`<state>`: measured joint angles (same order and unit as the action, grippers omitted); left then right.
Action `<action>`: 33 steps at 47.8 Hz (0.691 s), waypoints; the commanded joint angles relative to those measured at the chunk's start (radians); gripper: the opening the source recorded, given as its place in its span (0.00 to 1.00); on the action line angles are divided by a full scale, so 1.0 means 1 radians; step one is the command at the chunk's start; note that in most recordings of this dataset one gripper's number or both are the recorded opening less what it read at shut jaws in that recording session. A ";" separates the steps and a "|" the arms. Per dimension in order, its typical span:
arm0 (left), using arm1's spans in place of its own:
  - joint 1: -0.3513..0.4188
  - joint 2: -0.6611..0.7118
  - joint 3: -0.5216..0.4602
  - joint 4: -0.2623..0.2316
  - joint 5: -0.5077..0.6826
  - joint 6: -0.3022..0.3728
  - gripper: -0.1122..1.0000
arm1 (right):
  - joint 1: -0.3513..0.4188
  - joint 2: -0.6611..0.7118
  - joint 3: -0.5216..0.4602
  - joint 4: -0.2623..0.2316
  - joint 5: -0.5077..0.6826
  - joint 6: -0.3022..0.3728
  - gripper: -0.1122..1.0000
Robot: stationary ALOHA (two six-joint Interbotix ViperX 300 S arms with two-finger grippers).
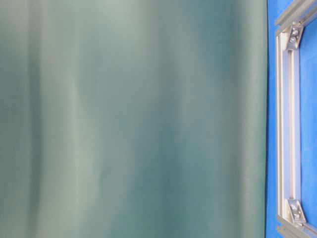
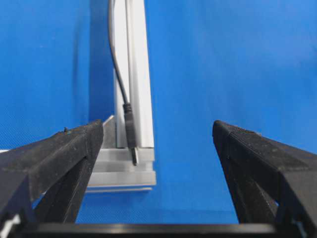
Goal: Insert the wire through the string loop located on the right side.
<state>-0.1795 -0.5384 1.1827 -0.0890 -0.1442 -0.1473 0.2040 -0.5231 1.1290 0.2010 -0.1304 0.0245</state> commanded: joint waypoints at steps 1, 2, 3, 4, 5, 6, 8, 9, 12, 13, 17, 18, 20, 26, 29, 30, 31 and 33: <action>0.009 -0.003 -0.014 0.003 -0.003 0.002 0.88 | -0.003 -0.008 -0.017 -0.003 0.002 -0.002 0.96; 0.008 0.000 -0.014 0.003 -0.003 0.002 0.88 | -0.002 -0.005 -0.017 -0.002 0.003 -0.002 0.96; 0.008 0.002 -0.015 0.003 -0.003 0.002 0.88 | -0.003 -0.003 -0.017 -0.003 0.002 -0.002 0.96; 0.008 0.003 -0.015 0.003 -0.003 0.002 0.88 | -0.003 -0.002 -0.018 -0.002 0.003 -0.003 0.96; 0.008 0.005 -0.017 0.003 -0.003 0.002 0.88 | -0.002 0.000 -0.018 -0.002 0.003 -0.003 0.96; 0.008 0.005 -0.017 0.003 -0.003 0.002 0.88 | -0.002 0.002 -0.018 -0.003 0.003 -0.003 0.96; 0.008 0.006 -0.017 0.003 -0.003 0.003 0.88 | -0.002 0.003 -0.020 -0.003 0.002 -0.003 0.96; 0.008 0.005 -0.017 0.003 -0.003 0.002 0.88 | -0.002 0.005 -0.020 -0.003 0.003 -0.003 0.96; 0.008 0.005 -0.015 0.003 -0.003 0.003 0.88 | -0.003 0.006 -0.020 -0.003 0.003 -0.003 0.96; 0.009 0.005 -0.015 0.003 -0.003 0.003 0.88 | -0.002 0.006 -0.020 -0.003 0.003 -0.003 0.96; 0.008 0.003 -0.015 0.003 -0.003 0.005 0.88 | -0.002 0.006 -0.020 -0.003 0.002 -0.003 0.96; 0.008 0.003 -0.015 0.003 -0.003 0.005 0.88 | -0.002 0.006 -0.020 -0.003 0.003 -0.003 0.96; 0.008 0.002 -0.014 0.003 -0.003 0.005 0.88 | -0.002 0.006 -0.020 -0.002 0.003 -0.003 0.96; 0.009 -0.003 -0.012 0.003 -0.002 0.005 0.88 | -0.002 0.006 -0.020 -0.003 0.003 -0.003 0.96; 0.008 -0.003 -0.012 0.003 0.000 0.005 0.88 | -0.002 0.006 -0.020 -0.003 0.002 -0.003 0.96; 0.008 -0.003 -0.012 0.003 0.000 0.005 0.88 | -0.002 0.006 -0.020 -0.003 0.002 -0.005 0.96; 0.008 -0.003 -0.012 0.003 0.000 0.005 0.88 | -0.003 0.006 -0.018 -0.003 0.002 -0.003 0.96; 0.008 -0.003 -0.012 0.003 0.000 0.006 0.88 | -0.002 0.006 -0.020 -0.005 0.003 -0.003 0.96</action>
<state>-0.1749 -0.5369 1.1827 -0.0890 -0.1396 -0.1442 0.2040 -0.5139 1.1290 0.1994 -0.1243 0.0230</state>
